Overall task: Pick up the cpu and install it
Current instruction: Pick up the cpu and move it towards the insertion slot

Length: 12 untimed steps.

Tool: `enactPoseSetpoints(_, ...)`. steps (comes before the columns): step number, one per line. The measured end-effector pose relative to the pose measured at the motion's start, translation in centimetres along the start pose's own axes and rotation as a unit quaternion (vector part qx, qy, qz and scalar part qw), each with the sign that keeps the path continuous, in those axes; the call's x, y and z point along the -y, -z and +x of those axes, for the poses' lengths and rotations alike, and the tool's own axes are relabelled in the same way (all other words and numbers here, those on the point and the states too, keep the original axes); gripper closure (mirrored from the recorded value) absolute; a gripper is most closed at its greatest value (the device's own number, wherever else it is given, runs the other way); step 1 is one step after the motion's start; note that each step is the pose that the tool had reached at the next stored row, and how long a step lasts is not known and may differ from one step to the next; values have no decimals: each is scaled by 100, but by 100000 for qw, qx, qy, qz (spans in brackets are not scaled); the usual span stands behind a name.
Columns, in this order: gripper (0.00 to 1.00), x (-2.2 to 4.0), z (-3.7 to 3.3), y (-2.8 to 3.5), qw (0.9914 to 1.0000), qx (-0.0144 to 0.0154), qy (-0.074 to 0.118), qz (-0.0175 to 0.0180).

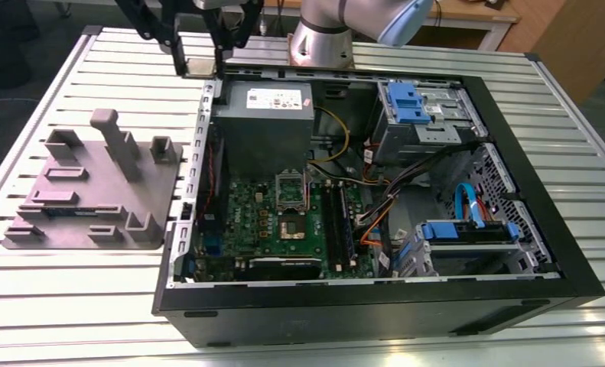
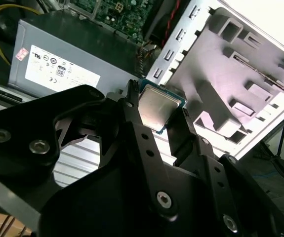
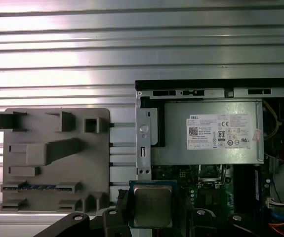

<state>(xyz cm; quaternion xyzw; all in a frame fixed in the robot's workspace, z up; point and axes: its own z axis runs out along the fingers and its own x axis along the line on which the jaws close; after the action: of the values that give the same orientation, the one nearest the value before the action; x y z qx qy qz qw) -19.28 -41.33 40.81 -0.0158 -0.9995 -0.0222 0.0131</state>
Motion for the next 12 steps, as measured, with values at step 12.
enactPoseSetpoints(12, 53, -13, -412, 7, 100000, -25, -1, 2)
